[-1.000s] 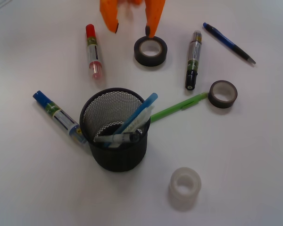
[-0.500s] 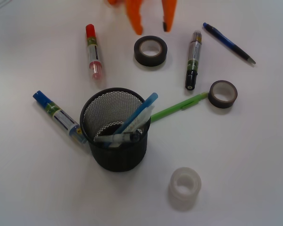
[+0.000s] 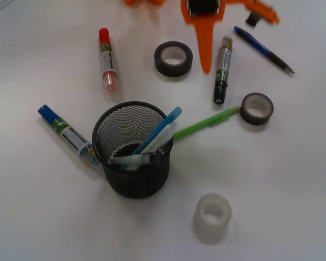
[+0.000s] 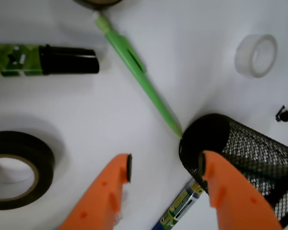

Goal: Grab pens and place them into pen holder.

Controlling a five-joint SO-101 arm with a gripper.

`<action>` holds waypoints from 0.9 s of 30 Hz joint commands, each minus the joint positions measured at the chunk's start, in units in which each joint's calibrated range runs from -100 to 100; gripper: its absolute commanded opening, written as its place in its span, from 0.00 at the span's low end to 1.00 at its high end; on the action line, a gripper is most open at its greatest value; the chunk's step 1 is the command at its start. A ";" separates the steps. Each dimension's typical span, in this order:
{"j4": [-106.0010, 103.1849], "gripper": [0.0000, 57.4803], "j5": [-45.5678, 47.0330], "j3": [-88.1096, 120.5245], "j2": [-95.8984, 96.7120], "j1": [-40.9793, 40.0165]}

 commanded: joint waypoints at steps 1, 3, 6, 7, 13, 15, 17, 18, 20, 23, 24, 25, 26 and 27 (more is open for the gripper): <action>0.97 0.29 2.78 -7.05 7.58 -0.43; 3.42 0.29 3.86 -11.04 11.75 -0.13; 8.05 0.29 4.79 -17.19 17.02 1.06; 9.10 0.29 5.18 -19.01 18.38 1.21; 10.68 0.29 6.89 -27.70 25.60 1.29; 12.08 0.29 7.08 -30.51 28.24 1.36; 13.74 0.29 7.62 -33.95 31.21 1.36; 14.35 0.29 7.72 -35.85 32.57 1.36; 15.31 0.29 8.11 -39.21 34.87 1.36; 15.93 0.29 8.35 -42.38 37.25 1.36; 15.93 0.29 8.40 -43.01 37.84 1.36; 15.84 0.29 8.50 -43.55 38.44 1.36; 15.58 0.29 8.84 -43.92 38.95 1.36; 15.40 0.29 8.99 -44.28 39.37 1.36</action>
